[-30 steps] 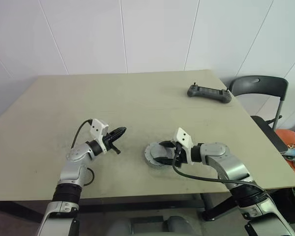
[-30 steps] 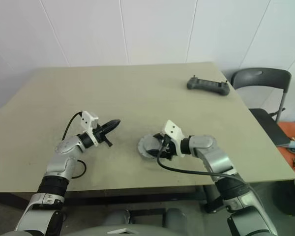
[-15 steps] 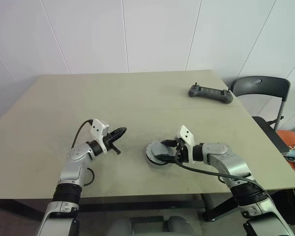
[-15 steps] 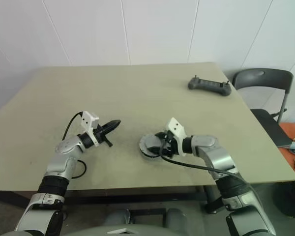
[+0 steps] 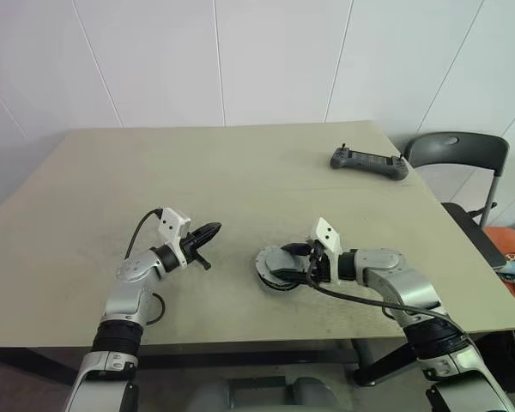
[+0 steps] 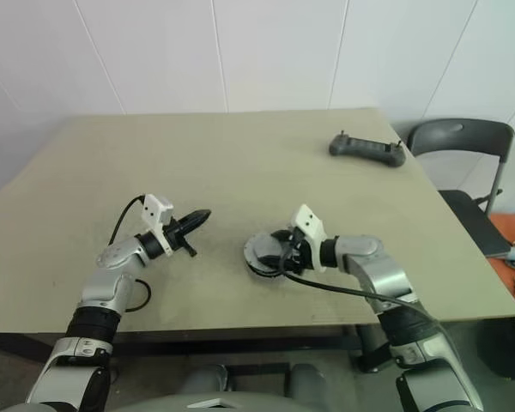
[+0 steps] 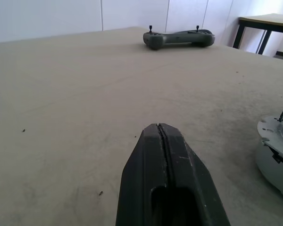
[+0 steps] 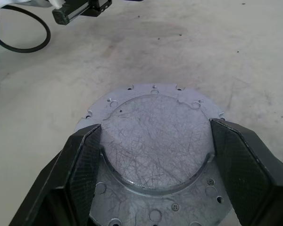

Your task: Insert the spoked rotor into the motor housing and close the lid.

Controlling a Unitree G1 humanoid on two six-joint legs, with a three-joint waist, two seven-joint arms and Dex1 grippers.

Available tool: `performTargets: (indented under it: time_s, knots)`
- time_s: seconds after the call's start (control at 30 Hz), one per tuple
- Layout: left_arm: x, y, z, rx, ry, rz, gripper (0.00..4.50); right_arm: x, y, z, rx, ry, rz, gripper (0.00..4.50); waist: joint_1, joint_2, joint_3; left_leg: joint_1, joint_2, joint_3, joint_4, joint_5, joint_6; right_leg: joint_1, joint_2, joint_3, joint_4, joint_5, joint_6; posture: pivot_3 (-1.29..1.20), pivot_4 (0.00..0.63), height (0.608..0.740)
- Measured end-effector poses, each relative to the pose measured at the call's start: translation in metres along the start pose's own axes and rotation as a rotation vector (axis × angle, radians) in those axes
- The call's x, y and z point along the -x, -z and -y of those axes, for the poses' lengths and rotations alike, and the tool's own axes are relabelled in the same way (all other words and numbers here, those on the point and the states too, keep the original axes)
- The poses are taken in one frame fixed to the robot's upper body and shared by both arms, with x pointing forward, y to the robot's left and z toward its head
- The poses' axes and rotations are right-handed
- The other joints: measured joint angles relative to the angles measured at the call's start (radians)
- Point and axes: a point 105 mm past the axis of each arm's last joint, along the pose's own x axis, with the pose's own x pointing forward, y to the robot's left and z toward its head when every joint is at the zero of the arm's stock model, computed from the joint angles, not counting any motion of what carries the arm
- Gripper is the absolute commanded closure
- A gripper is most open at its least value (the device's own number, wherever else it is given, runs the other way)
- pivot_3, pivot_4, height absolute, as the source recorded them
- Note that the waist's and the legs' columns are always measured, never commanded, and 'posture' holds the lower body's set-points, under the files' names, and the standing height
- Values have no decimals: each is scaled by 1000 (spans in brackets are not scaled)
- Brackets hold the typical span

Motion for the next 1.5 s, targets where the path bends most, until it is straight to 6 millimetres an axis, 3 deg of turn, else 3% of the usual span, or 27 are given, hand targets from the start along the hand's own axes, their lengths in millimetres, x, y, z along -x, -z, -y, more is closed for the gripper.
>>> performTargets:
  time_s: [0.2,1.03,1.23,1.5]
  knots:
    - [0,0,0,0,1,0,4500,3,2,-2,81,-10,-51,1268,2,0,0,0,0,0,1,0,0,1,0,0,0,-1,1,0,0,740]
    - [1,2,1,3,0,-3,4500,2,7,1,141,-1,-81,1268,2,-2,-1,2,-1,0,1,0,0,4,-1,0,-1,-1,1,0,0,740]
    - [0,2,2,4,3,-3,4500,-5,10,2,150,21,-88,1268,-4,-2,-1,16,1,0,1,-2,-3,10,0,-1,-1,-1,0,0,0,740]
    - [0,3,7,1,33,-5,4500,-5,11,0,141,8,-112,1268,-9,-3,-2,15,2,0,1,-2,-4,13,-3,-3,-5,-1,1,0,0,740]
